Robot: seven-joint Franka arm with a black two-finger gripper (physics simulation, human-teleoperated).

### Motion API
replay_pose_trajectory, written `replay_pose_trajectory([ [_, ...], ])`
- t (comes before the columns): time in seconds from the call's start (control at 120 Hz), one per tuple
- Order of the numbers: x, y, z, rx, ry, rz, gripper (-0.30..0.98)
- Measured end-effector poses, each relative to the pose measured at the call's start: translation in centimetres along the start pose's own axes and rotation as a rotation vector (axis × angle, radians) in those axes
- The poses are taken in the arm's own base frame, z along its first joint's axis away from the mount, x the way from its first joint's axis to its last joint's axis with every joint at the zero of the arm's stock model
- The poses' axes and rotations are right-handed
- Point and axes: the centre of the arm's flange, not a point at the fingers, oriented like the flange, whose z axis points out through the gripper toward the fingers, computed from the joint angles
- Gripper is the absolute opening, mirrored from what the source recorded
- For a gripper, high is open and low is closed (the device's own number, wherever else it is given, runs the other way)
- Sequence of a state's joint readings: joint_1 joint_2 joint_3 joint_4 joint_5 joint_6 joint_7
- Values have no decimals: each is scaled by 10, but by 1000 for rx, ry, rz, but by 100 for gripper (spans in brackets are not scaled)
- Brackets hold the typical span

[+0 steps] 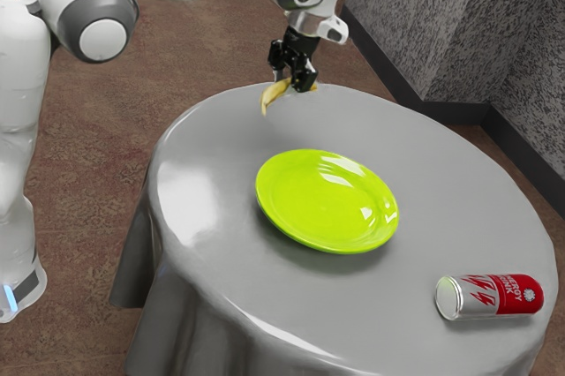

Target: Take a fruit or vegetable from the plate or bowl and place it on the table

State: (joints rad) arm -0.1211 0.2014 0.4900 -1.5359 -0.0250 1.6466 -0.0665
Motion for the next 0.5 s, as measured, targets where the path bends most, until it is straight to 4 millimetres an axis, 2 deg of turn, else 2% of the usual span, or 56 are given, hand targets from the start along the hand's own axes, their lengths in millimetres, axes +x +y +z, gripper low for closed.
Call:
replay_pose_trajectory([
  [0.117, 1, -16, 0, 2, -3, -28, 17],
  [0.292, 0, -16, 1, 0, -6, -29, 51],
  [0.367, 0, -15, 0, -3, -7, -25, 58],
  [0.5, -1, -10, -18, -6, 10, -12, 64],
])
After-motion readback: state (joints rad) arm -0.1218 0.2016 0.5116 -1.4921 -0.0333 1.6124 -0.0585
